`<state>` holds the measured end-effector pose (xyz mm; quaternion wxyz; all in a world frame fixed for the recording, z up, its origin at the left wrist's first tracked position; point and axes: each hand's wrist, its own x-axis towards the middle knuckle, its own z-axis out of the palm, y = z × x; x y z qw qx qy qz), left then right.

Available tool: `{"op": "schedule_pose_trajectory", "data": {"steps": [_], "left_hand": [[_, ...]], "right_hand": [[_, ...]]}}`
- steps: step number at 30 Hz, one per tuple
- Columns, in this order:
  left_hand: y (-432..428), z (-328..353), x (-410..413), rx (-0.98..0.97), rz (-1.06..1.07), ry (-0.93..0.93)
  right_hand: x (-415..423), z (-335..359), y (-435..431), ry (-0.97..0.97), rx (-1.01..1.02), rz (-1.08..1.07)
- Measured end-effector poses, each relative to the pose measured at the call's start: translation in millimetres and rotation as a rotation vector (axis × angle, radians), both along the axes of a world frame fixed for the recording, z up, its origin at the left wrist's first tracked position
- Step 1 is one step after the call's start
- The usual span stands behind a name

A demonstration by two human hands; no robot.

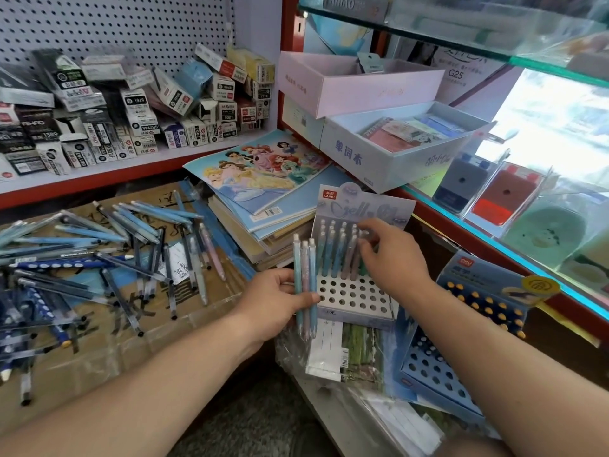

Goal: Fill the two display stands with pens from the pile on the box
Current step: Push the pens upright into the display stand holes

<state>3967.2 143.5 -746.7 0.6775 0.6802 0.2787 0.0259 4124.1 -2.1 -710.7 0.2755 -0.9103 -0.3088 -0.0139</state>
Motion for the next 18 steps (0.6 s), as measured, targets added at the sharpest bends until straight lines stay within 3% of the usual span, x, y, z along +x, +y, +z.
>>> {"op": "schedule_pose_trajectory", "data": {"steps": [18], "left_hand": [[-3,0,1,0.004,-0.026,-0.014]], "right_hand": [[-6,16,-3,0.043,0.056,-0.104]]}}
